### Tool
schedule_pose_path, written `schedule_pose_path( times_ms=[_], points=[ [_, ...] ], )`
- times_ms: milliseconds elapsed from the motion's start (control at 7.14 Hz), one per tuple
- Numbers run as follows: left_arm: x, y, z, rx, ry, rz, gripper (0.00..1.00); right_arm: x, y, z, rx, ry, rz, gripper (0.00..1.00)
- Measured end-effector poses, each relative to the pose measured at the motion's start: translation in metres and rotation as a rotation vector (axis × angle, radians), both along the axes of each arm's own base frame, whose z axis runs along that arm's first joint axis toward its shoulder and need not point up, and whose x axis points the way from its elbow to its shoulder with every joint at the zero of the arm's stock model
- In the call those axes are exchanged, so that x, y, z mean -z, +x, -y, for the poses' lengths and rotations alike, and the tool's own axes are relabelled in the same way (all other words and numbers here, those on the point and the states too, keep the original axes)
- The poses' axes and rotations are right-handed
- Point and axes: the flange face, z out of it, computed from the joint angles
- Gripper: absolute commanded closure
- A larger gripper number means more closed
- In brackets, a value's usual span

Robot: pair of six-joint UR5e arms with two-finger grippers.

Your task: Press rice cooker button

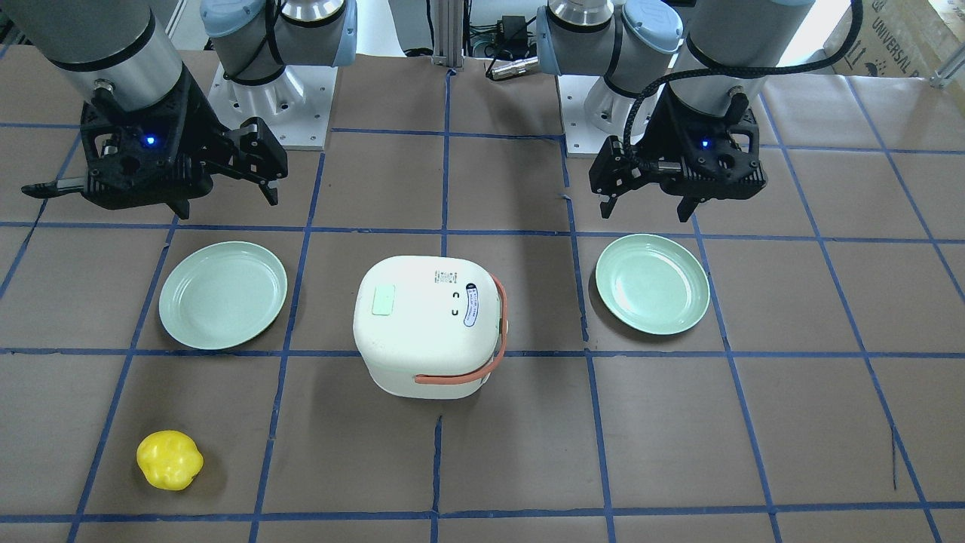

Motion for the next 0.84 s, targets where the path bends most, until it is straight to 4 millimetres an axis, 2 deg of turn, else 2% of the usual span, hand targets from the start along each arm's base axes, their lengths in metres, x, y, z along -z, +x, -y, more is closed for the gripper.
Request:
schedule_pose_path(
  times_ms=[280, 420, 560, 700, 840],
  points=[
    [0.000, 0.000, 0.000, 0.000, 0.000, 0.000, 0.00, -0.009, 0.002, -0.001, 0.024, -0.018, -0.007, 0.00],
    [0.000, 0.000, 0.000, 0.000, 0.000, 0.000, 0.00, -0.018, 0.010, -0.001, 0.058, -0.032, -0.007, 0.00],
    [0.000, 0.000, 0.000, 0.000, 0.000, 0.000, 0.00, -0.028, 0.024, -0.003, 0.064, -0.048, -0.003, 0.06],
    [0.000, 0.000, 0.000, 0.000, 0.000, 0.000, 0.00, -0.037, 0.039, -0.006, 0.053, -0.067, 0.004, 0.26],
    [0.000, 0.000, 0.000, 0.000, 0.000, 0.000, 0.00, -0.042, 0.053, -0.007, 0.050, -0.073, 0.023, 0.66]
  ],
)
